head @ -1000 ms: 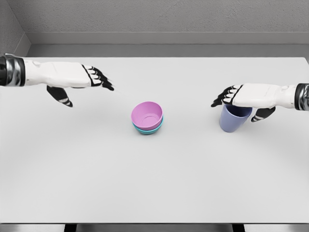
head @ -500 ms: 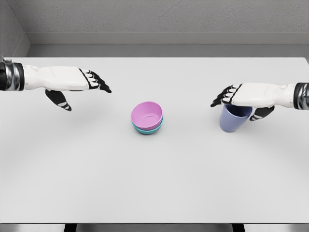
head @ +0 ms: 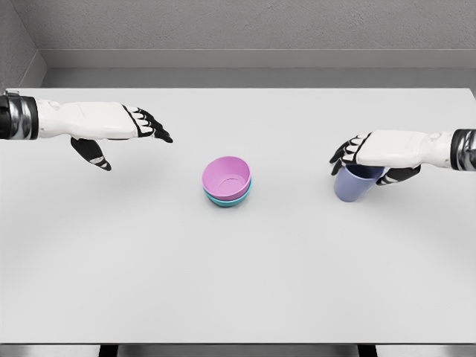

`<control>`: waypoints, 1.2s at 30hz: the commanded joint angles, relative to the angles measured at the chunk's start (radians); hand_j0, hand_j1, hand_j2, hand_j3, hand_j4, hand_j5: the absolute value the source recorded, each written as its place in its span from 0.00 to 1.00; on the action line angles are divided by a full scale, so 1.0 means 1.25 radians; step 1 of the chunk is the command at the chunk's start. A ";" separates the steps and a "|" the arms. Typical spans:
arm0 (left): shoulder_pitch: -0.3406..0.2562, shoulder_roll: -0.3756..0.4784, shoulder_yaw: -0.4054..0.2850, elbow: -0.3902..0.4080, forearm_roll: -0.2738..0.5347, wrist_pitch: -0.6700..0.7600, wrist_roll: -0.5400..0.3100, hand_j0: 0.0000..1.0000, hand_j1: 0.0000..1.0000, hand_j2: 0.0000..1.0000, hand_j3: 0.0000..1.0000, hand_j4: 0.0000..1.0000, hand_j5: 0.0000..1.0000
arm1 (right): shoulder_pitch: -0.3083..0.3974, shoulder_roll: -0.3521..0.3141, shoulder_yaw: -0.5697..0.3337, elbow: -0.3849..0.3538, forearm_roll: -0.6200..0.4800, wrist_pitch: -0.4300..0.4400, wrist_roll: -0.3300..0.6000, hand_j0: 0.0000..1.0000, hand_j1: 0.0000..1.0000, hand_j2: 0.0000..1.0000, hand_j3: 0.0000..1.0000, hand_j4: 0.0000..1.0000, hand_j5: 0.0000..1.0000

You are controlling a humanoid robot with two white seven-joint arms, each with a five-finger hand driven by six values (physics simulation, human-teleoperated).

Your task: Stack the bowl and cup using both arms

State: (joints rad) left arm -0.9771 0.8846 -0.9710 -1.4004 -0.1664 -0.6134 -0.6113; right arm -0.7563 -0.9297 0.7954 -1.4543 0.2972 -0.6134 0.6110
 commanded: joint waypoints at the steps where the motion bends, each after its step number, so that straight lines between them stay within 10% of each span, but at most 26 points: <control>1: 0.000 0.000 0.000 0.000 0.004 0.002 0.000 1.00 1.00 1.00 1.00 1.00 1.00 | -0.001 0.000 -0.001 0.000 -0.011 0.002 0.000 0.67 0.67 0.67 0.67 0.67 0.67; 36: 0.000 0.000 0.000 -0.001 0.004 0.002 0.000 1.00 1.00 1.00 1.00 1.00 1.00 | -0.114 0.134 -0.074 -0.012 -0.046 0.002 0.000 0.60 0.60 0.60 0.60 0.60 0.60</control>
State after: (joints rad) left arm -0.9771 0.8844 -0.9720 -1.4021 -0.1664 -0.6134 -0.6113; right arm -0.9004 -0.7696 0.7032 -1.4669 0.2456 -0.6139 0.6115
